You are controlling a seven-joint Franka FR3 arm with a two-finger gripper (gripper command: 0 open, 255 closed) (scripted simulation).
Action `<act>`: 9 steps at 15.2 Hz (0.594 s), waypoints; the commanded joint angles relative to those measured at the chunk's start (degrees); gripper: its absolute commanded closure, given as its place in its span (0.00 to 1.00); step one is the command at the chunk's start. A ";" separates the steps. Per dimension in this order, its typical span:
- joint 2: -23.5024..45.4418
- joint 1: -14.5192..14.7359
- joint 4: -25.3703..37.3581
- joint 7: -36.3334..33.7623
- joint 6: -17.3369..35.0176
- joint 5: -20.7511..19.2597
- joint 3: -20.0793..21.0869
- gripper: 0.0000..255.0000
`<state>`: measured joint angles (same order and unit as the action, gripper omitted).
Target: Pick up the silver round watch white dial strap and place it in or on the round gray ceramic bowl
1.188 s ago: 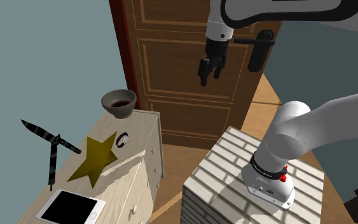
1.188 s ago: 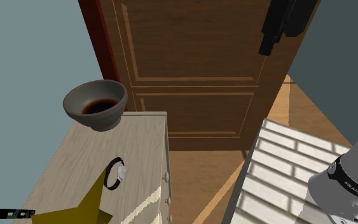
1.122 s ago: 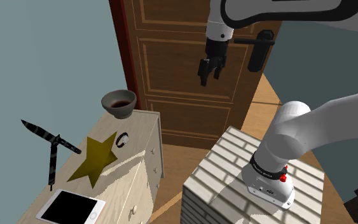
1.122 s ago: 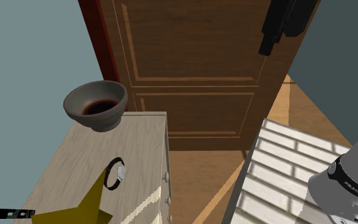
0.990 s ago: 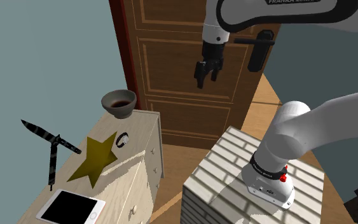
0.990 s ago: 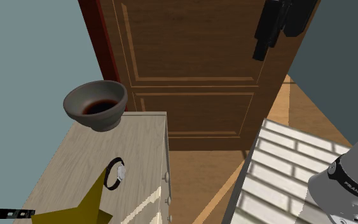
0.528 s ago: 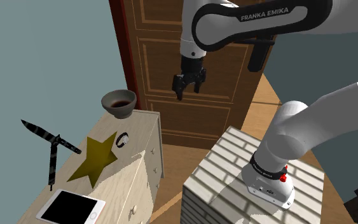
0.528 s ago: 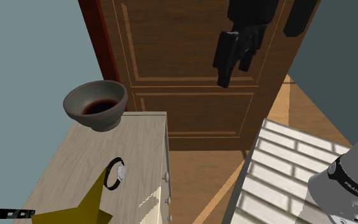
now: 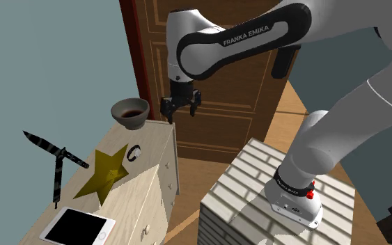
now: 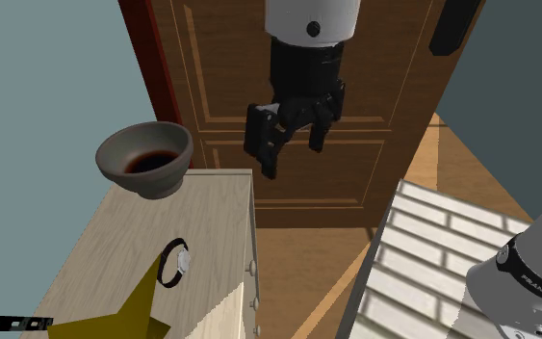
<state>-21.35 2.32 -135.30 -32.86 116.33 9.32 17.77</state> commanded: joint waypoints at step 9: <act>22.84 -0.12 14.17 -21.12 8.62 -8.41 7.61 0.00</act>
<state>-1.05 2.13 -123.18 -51.70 124.60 2.26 25.00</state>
